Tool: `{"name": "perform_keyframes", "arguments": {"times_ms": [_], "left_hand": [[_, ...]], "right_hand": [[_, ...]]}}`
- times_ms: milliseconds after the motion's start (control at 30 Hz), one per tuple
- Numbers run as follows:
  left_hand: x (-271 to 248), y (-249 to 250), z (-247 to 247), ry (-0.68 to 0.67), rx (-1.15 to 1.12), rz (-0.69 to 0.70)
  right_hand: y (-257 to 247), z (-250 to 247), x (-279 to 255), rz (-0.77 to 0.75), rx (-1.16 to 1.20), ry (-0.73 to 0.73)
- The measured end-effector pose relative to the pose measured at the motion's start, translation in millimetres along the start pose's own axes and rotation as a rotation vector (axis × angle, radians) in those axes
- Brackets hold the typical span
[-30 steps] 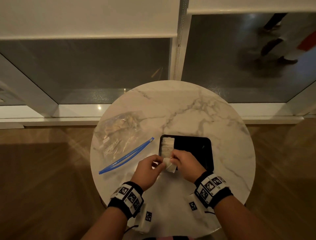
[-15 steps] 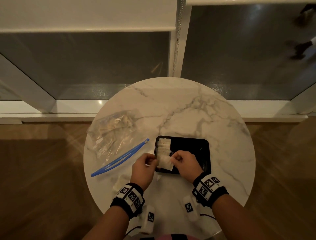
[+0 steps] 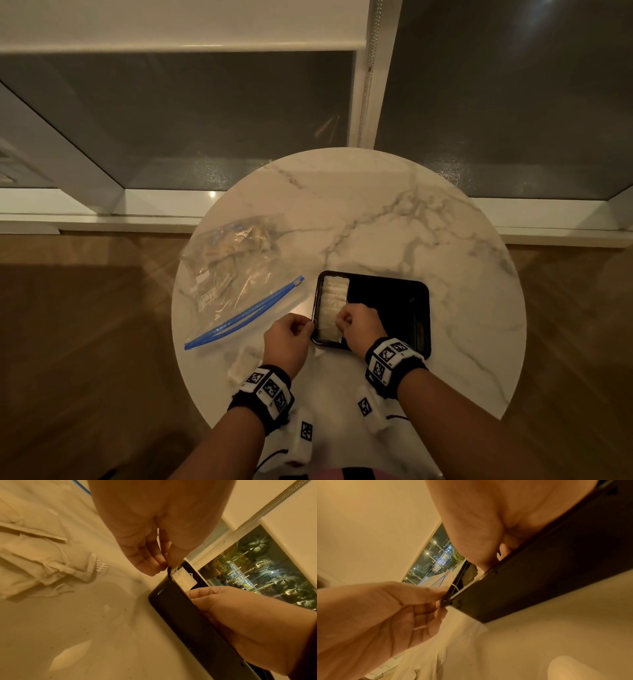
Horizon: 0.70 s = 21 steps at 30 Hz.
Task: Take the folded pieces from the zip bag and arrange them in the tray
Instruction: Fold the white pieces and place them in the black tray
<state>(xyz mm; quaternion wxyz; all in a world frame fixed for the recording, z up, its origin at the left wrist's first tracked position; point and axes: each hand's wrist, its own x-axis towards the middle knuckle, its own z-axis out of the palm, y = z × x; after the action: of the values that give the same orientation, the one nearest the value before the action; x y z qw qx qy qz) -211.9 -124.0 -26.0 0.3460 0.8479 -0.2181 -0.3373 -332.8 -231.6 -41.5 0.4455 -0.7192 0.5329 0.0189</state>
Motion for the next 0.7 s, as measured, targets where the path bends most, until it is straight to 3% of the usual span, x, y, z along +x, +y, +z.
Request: {"name": "perform_keyframes", "arguments": {"times_ms": [700], "left_hand": [[1.0,-0.1,1.3,-0.013,0.034,0.018]], "right_hand": [[6.3,-10.5,-0.9,0.062,0.144,0.049]]}}
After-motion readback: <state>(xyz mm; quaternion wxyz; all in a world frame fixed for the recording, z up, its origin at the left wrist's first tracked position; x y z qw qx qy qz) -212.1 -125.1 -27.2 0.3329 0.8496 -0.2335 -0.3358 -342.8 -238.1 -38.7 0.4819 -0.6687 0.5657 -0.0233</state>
